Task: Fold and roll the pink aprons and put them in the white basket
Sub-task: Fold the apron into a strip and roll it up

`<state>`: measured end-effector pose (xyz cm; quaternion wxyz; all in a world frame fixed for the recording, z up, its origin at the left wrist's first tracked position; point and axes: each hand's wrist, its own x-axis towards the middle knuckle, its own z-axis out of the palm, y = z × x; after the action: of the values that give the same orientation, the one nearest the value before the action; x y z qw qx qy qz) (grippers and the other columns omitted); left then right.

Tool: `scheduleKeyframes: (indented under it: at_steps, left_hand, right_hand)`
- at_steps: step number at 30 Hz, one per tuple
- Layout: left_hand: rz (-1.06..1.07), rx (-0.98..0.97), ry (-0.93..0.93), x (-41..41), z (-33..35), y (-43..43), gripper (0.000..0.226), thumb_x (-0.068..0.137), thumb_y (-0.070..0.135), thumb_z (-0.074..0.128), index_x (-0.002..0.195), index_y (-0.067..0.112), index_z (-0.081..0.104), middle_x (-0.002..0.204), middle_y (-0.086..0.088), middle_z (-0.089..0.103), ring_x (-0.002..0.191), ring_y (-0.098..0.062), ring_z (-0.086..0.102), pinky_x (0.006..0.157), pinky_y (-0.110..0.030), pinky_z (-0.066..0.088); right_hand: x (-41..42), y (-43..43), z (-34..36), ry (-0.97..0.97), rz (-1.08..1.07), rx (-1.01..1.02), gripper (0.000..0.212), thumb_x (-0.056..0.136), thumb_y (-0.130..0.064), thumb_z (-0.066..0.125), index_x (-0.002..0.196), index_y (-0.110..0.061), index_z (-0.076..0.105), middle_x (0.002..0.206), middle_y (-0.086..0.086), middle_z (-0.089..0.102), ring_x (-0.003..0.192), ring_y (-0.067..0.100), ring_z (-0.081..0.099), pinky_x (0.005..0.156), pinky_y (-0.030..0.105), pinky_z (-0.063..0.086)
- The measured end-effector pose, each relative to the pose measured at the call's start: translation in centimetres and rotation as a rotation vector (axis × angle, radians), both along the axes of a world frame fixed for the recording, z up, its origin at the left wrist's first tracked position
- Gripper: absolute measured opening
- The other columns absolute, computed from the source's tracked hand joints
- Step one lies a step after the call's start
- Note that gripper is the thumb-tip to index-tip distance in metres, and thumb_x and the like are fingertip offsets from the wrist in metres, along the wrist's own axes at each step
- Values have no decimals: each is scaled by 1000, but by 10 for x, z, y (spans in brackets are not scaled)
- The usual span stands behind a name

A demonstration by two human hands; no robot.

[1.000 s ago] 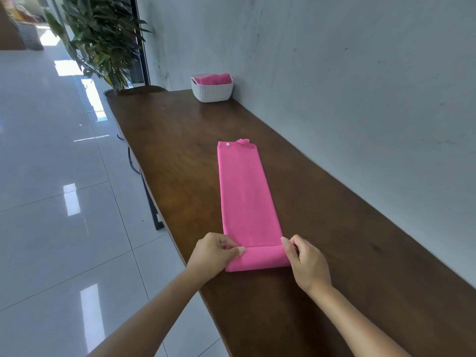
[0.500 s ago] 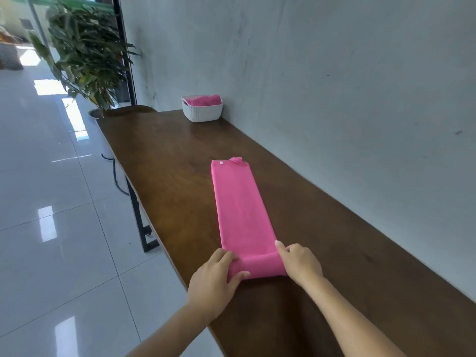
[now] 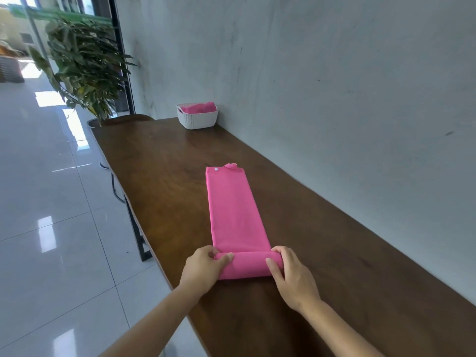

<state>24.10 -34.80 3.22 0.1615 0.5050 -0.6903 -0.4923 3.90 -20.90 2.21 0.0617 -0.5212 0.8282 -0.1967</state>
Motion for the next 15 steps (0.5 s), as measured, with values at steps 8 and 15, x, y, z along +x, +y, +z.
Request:
scheduleKeyframes:
  at_steps: [8,15]
  left_hand:
    - [83,-484,-82,-2,0,-2,21,94,48,66,97,28,59,105,14,51,83,-4,58,69,-19,51]
    - [-299,-678,-205,14,-11,-3,46,94,64,54,127,32,48,119,17,50,97,-3,55,83,-22,54]
  right_hand:
    - [7,-15,8,-81,-72,54,68,82,-84,19,112,-31,50,107,-15,58,86,4,59,58,15,40]
    - [-9,-42,24,-222,-82,237,63,88,-83,31,101,-26,54,96,-10,62,83,7,61,60,24,44]
